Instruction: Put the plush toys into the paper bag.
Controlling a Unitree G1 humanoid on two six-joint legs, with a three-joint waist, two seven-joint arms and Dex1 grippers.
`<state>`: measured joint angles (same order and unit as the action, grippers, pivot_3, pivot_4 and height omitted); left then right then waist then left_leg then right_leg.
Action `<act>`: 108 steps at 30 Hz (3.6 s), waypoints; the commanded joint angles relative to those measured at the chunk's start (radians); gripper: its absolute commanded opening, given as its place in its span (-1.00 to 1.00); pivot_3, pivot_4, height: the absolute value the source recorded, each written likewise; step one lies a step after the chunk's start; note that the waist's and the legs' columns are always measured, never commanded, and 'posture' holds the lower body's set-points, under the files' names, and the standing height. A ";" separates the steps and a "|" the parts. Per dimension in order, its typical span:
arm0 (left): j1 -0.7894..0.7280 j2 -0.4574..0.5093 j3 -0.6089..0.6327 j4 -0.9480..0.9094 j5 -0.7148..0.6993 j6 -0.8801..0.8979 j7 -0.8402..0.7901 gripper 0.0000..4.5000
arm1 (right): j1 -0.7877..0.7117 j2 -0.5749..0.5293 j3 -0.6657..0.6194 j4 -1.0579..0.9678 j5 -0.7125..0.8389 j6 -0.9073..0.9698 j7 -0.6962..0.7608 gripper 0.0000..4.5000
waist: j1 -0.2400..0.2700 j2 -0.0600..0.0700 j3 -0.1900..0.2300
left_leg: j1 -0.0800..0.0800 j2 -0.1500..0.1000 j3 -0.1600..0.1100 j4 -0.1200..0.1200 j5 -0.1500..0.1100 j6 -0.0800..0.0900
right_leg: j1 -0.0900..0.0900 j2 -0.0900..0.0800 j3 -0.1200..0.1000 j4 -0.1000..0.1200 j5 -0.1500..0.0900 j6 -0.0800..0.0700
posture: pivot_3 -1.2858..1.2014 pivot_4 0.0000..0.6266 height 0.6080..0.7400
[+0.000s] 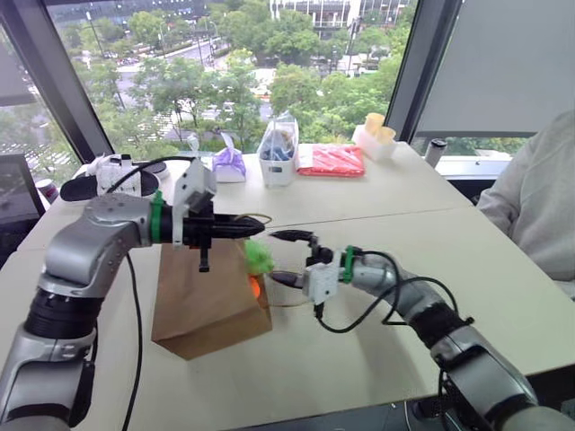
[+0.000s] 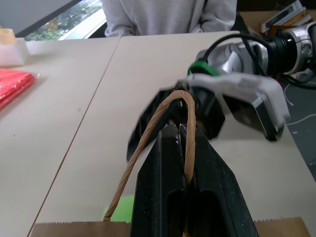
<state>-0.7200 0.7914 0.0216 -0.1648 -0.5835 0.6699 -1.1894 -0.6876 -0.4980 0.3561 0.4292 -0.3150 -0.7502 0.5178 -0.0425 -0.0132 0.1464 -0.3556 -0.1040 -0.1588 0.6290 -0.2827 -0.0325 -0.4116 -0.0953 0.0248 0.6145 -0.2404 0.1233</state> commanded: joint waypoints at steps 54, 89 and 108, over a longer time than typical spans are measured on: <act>-0.075 0.240 -0.110 0.018 0.051 -0.087 -0.413 -1.00 | 0.253 0.077 -0.210 -0.793 0.843 1.549 0.242 -0.97 | 0.026 0.000 0.000 | 0.000 0.001 0.001 0.002 -0.004 0.008 | 0.002 0.000 -0.001 -0.001 0.000 0.000 | 0.03 -0.52 1.00; -0.112 0.105 0.056 -0.005 -0.094 0.019 -0.126 -1.00 | -0.120 0.482 0.018 -0.242 0.538 1.327 0.189 -0.97 | -0.005 -0.001 0.000 | -0.001 0.001 -0.001 0.000 -0.001 0.002 | -0.004 0.000 -0.001 0.003 0.000 0.000 | 0.03 -0.52 1.00; -0.033 0.133 0.123 -0.070 -0.145 0.065 -0.032 -1.00 | -0.038 0.328 -0.221 -0.466 0.648 1.421 0.189 0.98 | 0.000 -0.001 0.000 | -0.002 0.001 -0.001 0.000 -0.001 0.002 | -0.003 -0.001 -0.001 0.003 0.000 0.000 | 0.03 -0.52 1.00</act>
<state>-0.7497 0.9052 0.1042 -0.2084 -0.7102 0.7353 -1.2319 -0.7286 -0.1720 0.1766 0.0132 0.2921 0.6508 0.7119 -0.0429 -0.0141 0.1461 -0.3573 -0.1034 -0.1594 0.6287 -0.2839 -0.0308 -0.4148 -0.0960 0.0237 0.6170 -0.2404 0.1233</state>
